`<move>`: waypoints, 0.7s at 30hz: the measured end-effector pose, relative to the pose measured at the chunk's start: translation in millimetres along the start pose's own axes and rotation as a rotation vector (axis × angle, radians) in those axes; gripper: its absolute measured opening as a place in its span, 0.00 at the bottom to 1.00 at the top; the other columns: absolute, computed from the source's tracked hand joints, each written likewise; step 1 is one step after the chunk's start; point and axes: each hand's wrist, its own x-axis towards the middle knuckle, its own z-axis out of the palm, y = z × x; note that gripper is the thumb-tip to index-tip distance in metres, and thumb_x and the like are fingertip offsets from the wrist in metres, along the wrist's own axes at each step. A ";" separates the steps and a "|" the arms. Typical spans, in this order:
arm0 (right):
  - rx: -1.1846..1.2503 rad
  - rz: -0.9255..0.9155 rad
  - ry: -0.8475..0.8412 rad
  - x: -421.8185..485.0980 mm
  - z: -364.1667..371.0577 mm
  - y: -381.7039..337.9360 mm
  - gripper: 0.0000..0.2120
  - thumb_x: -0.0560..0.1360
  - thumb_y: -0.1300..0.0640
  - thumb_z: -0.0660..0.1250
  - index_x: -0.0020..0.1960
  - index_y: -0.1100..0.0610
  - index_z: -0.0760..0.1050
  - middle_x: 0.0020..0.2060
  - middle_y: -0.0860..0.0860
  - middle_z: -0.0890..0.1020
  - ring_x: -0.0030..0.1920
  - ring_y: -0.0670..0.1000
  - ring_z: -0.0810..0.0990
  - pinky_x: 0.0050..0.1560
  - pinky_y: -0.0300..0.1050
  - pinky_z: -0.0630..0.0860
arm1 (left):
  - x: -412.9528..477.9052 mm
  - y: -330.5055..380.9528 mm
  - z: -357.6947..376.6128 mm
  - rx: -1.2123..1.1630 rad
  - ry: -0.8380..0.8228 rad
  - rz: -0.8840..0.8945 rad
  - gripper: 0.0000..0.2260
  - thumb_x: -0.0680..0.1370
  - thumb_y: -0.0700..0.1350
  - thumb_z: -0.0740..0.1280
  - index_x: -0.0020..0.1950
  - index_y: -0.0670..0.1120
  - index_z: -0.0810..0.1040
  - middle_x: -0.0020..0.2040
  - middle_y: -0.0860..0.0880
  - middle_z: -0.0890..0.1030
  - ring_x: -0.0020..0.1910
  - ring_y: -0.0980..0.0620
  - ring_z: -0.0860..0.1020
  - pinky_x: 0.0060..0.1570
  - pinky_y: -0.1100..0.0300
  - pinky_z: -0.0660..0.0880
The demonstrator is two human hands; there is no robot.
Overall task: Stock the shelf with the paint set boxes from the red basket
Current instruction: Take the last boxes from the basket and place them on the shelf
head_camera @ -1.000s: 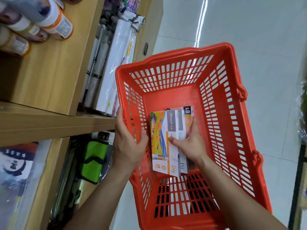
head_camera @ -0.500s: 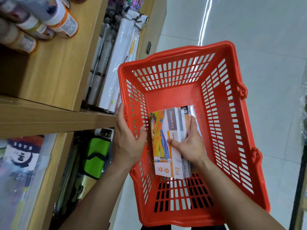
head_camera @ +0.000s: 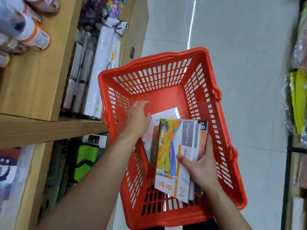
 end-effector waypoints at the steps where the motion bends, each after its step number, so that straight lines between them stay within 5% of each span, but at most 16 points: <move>1: -0.005 -0.005 0.001 1.1 -0.6 1.7 0.54 0.61 0.45 0.84 0.78 0.32 0.56 0.64 0.38 0.83 0.59 0.47 0.87 0.60 0.61 0.83 | 11.7 -6.6 9.7 0.001 -0.079 -0.077 0.22 0.79 0.37 0.69 0.73 0.43 0.75 0.71 0.41 0.77 0.71 0.41 0.74 0.69 0.56 0.65; 8: -0.047 -0.038 0.013 5.8 -1.3 7.1 0.51 0.61 0.42 0.83 0.73 0.23 0.56 0.61 0.28 0.81 0.56 0.37 0.86 0.57 0.56 0.85 | 28.7 -40.6 59.3 0.080 -0.379 -0.209 0.36 0.79 0.41 0.72 0.83 0.44 0.59 0.80 0.40 0.66 0.78 0.41 0.66 0.74 0.57 0.61; 12: -0.046 -0.037 0.001 5.5 -0.7 8.1 0.52 0.60 0.41 0.83 0.76 0.29 0.57 0.61 0.27 0.80 0.58 0.39 0.85 0.58 0.58 0.84 | 31.4 -46.5 55.7 0.082 -0.347 -0.259 0.32 0.76 0.41 0.76 0.78 0.44 0.68 0.75 0.42 0.74 0.73 0.41 0.73 0.71 0.55 0.68; 15: -0.048 -0.027 0.005 5.8 -0.3 7.3 0.51 0.60 0.41 0.83 0.72 0.22 0.55 0.60 0.25 0.79 0.58 0.38 0.85 0.59 0.57 0.84 | 29.0 -46.5 58.8 0.095 -0.428 -0.317 0.23 0.74 0.45 0.78 0.67 0.44 0.78 0.65 0.44 0.82 0.63 0.43 0.79 0.61 0.56 0.75; 18: -0.061 -0.034 0.007 6.0 -0.9 7.0 0.50 0.60 0.40 0.82 0.70 0.19 0.54 0.60 0.22 0.78 0.58 0.34 0.83 0.58 0.55 0.84 | 27.0 -44.6 61.1 -0.023 -0.529 -0.339 0.22 0.75 0.47 0.78 0.67 0.45 0.79 0.63 0.46 0.82 0.58 0.48 0.79 0.56 0.58 0.74; 21: -0.032 -0.013 -0.003 6.5 -1.9 9.4 0.52 0.60 0.41 0.83 0.73 0.23 0.55 0.62 0.28 0.80 0.59 0.42 0.86 0.57 0.59 0.85 | 23.5 -33.9 49.4 -0.058 -0.585 -0.247 0.18 0.76 0.47 0.76 0.64 0.45 0.82 0.61 0.47 0.84 0.58 0.48 0.81 0.54 0.58 0.74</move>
